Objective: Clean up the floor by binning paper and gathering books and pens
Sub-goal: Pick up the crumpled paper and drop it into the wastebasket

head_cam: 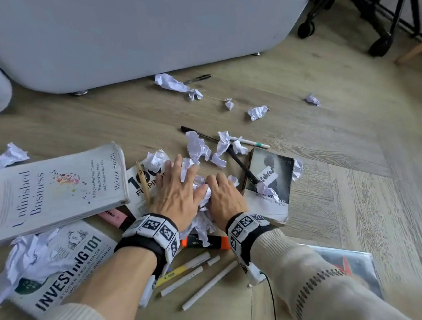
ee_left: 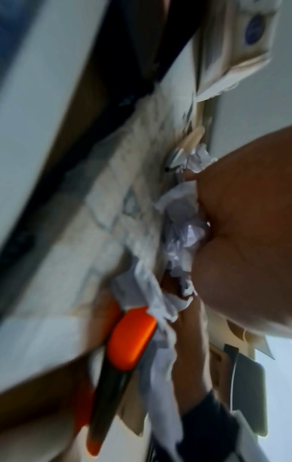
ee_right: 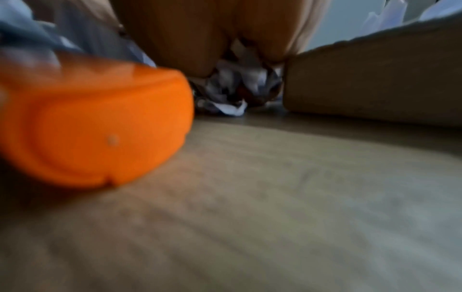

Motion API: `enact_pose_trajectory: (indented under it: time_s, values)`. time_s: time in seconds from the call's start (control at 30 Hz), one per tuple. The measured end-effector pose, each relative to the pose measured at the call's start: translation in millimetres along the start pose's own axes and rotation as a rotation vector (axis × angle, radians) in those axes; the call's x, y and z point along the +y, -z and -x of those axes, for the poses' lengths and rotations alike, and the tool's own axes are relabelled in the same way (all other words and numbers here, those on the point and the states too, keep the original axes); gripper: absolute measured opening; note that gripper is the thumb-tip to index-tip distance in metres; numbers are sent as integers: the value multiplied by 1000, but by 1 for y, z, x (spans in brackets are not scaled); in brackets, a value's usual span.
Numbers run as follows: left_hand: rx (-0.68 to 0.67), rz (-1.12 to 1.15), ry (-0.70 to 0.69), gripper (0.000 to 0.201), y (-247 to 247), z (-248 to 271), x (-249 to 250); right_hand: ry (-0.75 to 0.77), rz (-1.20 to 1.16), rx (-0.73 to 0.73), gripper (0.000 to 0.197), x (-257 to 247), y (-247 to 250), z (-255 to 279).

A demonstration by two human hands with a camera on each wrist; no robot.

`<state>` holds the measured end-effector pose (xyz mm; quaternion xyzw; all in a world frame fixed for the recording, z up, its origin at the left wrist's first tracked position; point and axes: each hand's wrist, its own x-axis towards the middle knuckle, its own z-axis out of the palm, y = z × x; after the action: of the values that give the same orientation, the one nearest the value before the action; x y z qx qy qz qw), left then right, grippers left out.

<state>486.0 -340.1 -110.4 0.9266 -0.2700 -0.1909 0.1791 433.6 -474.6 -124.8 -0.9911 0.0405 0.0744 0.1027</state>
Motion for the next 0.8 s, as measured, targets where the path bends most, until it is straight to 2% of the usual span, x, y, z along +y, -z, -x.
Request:
enact_pose_trajectory:
  time_s: [0.07, 0.1, 0.17, 0.23, 0.33, 0.4, 0.43, 0.47, 0.53, 0.63, 0.7, 0.8]
  values:
    - [-39, -43, -37, 84, 0, 3, 1, -9, -7, -76, 28, 4, 5, -1]
    - [-60, -77, -62, 91, 0, 5, 1, -41, -35, -68, 23, 6, 9, -2]
    - [-99, -142, -114, 104, 0, 9, 4, -84, -108, 25, 11, 9, 18, 0]
    - [-126, -195, -169, 110, 0, 13, 7, -85, -200, 209, 22, 17, 27, 9]
    - [-129, -285, -274, 88, -3, 13, 9, -141, -250, 513, 29, 38, 51, 27]
    - [-50, -266, -359, 59, -8, 13, 13, -230, -236, 567, 18, 58, 61, 36]
    - [-11, -276, -396, 46, -10, 14, 17, -289, -231, 545, 10, 67, 63, 39]
    - [20, -286, -410, 37, -13, 15, 20, -357, -215, 495, 14, 74, 63, 42]
    - [92, -288, -447, 30, -20, 18, 24, -385, -113, 369, 30, 83, 56, 47]
    - [171, -295, -504, 27, -21, 24, 28, -451, -8, 213, 28, 81, 43, 54]
    - [202, -278, -490, 25, -19, 27, 30, -519, 5, 169, 24, 76, 39, 56]
    - [206, -278, -440, 23, -20, 30, 33, -506, 96, 201, 35, 67, 38, 55]
